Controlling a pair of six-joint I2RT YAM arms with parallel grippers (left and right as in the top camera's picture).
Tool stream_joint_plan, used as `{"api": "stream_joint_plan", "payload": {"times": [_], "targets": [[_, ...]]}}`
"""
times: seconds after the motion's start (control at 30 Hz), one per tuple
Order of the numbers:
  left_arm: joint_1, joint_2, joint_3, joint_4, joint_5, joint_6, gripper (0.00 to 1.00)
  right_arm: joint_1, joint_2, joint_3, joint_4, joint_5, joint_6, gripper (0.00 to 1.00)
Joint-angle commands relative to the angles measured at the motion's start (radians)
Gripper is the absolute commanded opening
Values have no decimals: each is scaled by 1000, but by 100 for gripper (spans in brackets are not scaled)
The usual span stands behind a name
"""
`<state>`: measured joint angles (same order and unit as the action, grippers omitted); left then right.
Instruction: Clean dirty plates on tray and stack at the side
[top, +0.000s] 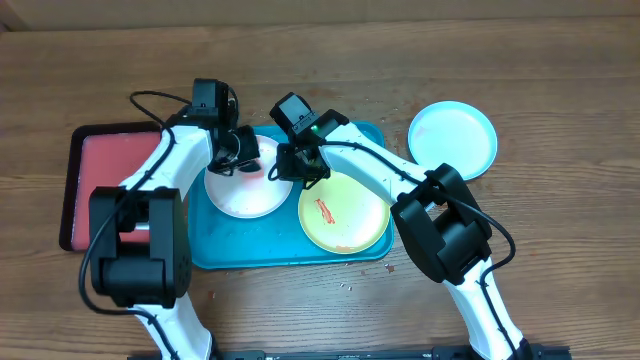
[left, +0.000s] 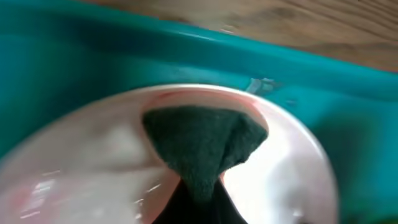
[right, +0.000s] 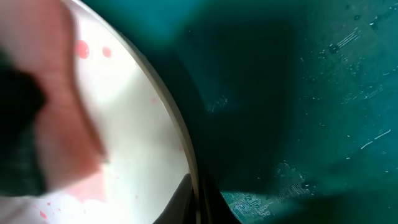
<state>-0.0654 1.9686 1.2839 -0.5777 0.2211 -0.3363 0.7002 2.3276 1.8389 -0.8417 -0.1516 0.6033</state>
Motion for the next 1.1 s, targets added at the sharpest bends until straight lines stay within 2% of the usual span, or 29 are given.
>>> {"api": "stream_joint_plan", "payload": {"times": [0.0,0.13,0.23,0.3,0.43,0.57,0.73,0.9,1.07], "targets": [[-14,72,7,7,108,27,4,-10,-21,-14,-4,46,3,4],[-11,137,7,8,34,27,4,-10,-21,-14,-6,46,3,4],[-5,148,7,-19,-174,26,4,-10,-21,-14,-10,46,3,4],[0,142,13,-73,-363,17,4,-10,-21,-14,-16,46,3,4],[15,117,56,-210,-637,-32,4,-10,-21,-14,-16,47,3,4],[26,72,118,-308,-783,-81,4,-10,-21,-14,-16,63,-1,4],[28,-22,190,-365,-714,-84,4,-10,-21,-14,-16,87,-22,4],[64,-158,237,-379,-521,-90,4,-10,-22,21,-31,87,-107,4],[188,-289,238,-388,-324,-106,4,-5,-49,103,-72,88,-226,4]]}}
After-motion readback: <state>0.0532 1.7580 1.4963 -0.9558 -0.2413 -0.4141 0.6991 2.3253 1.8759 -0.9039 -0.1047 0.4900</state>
